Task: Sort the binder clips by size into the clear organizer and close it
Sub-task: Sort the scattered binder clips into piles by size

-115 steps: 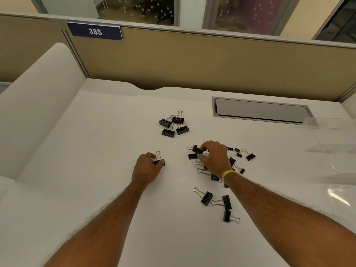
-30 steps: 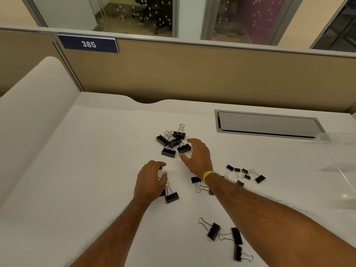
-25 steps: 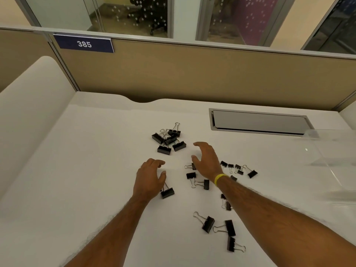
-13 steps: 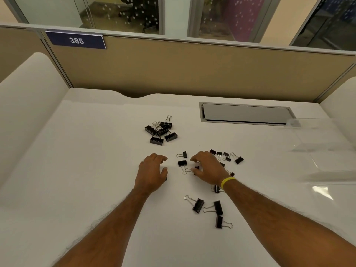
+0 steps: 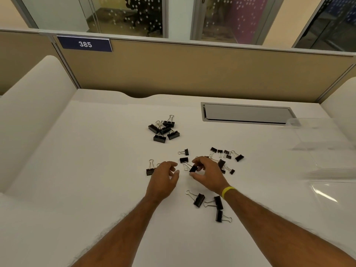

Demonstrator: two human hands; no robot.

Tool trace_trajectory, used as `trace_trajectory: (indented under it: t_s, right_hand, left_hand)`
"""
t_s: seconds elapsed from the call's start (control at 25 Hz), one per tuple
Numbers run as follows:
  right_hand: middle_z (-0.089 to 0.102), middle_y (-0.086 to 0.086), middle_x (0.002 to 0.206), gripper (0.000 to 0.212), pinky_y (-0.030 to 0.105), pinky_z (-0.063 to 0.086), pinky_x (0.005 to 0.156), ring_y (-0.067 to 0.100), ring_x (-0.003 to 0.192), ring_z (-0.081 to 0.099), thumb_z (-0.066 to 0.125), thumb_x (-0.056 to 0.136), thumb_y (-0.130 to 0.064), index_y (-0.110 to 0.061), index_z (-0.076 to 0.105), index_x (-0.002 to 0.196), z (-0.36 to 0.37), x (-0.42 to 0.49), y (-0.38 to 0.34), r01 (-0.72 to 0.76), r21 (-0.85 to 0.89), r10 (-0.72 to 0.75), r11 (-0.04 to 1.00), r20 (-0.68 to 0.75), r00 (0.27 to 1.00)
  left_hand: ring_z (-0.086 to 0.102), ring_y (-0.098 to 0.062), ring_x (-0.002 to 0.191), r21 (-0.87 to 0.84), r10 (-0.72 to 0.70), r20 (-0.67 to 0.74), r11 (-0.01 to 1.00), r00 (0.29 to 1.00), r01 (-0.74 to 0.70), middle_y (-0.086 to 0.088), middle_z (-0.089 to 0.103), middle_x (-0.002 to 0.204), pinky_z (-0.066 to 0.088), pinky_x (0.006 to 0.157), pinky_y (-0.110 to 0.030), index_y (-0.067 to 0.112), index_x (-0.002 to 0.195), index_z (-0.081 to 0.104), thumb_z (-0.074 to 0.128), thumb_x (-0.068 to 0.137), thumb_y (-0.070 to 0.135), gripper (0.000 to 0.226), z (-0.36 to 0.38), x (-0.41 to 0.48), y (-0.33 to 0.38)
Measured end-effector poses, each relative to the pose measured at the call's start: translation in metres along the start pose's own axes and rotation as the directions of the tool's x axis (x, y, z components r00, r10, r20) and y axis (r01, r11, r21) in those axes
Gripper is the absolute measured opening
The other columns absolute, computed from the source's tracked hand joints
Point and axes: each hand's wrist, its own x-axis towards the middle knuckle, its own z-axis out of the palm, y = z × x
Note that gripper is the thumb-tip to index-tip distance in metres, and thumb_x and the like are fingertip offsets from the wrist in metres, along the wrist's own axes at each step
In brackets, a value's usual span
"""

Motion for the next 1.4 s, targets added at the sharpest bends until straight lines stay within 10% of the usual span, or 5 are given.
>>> trace_trajectory:
  t_s: [0.32, 0.88, 1.4]
  right_hand:
    - [0.063, -0.009, 0.094, 0.041, 0.021, 0.052, 0.072, 0.009, 0.082, 0.060, 0.080, 0.073, -0.037, -0.021, 0.061, 0.106, 0.020, -0.010, -0.018, 0.072, 0.141, -0.065, 0.987, -0.050, 0.997]
    - [0.052, 0.007, 0.116, 0.043, 0.038, 0.048, 0.086, 0.025, 0.105, 0.054, 0.065, 0.086, -0.040, -0.015, 0.055, 0.119, 0.036, 0.052, -0.015, -0.158, -0.348, 0.192, 0.924, 0.063, 0.979]
    - [0.051, 0.003, 0.098, 0.024, 0.034, 0.048, 0.076, 0.020, 0.087, 0.052, 0.070, 0.082, -0.030, -0.015, 0.054, 0.093, 0.039, 0.036, -0.012, -0.206, -0.246, 0.220, 0.947, 0.029, 0.975]
  left_hand:
    - [0.072, -0.021, 0.080, -0.517, -0.359, 0.108, 0.776, 0.927, 0.361, -0.012, 0.071, 0.091, 0.059, 0.066, -0.027, 0.004, 0.106, 0.062, 0.056, 0.095, 0.011, 0.015, 0.016, 0.011, 0.020]
    - [0.071, -0.020, 0.078, -0.469, -0.372, 0.098, 0.801, 0.923, 0.373, -0.008, 0.069, 0.096, 0.058, 0.072, -0.030, 0.010, 0.112, 0.064, 0.052, 0.094, 0.000, 0.024, -0.039, -0.011, -0.013]
    - [0.061, -0.007, 0.065, -0.182, -0.462, 0.050, 0.868, 0.886, 0.462, 0.006, 0.069, 0.075, 0.048, 0.064, -0.014, 0.022, 0.091, 0.071, 0.073, 0.081, 0.014, 0.013, -0.038, -0.088, -0.046]
